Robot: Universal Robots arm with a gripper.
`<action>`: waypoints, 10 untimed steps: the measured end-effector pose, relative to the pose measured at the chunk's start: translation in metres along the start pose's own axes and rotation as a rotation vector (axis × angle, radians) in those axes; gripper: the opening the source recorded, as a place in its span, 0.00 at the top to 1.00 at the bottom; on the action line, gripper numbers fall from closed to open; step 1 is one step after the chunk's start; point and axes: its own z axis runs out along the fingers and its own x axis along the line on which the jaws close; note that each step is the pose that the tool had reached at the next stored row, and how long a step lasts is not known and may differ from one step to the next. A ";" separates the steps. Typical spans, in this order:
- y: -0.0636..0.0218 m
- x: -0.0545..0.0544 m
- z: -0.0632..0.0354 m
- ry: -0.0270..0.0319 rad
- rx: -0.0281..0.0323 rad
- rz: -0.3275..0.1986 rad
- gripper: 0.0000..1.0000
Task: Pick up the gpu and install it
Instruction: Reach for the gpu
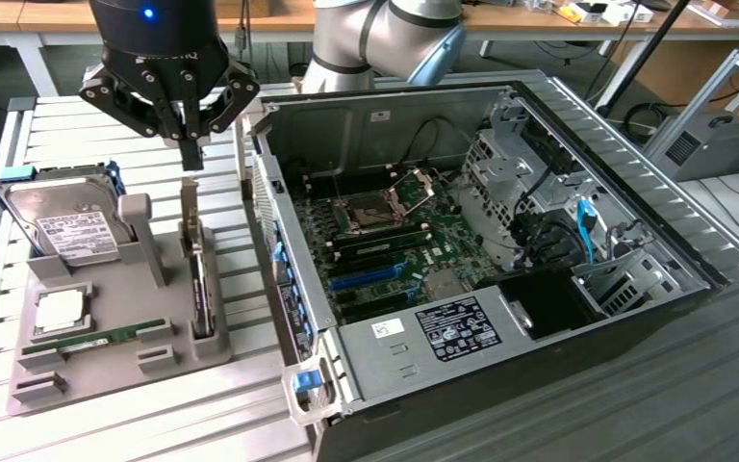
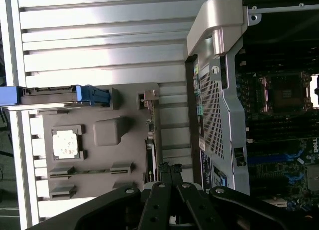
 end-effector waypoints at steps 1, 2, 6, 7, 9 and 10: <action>0.0000 0.000 0.0000 -0.0001 0.0000 0.000 0.89; 0.0000 0.000 0.0000 0.0000 0.0000 0.000 0.89; 0.0000 0.000 0.0000 0.0000 0.0000 0.000 0.89; 0.0000 0.000 0.0000 0.0000 0.0000 0.000 0.89; 0.0000 0.000 0.0000 0.0000 0.0000 0.000 0.89; 0.0000 0.000 0.0000 0.0000 0.0000 0.000 0.89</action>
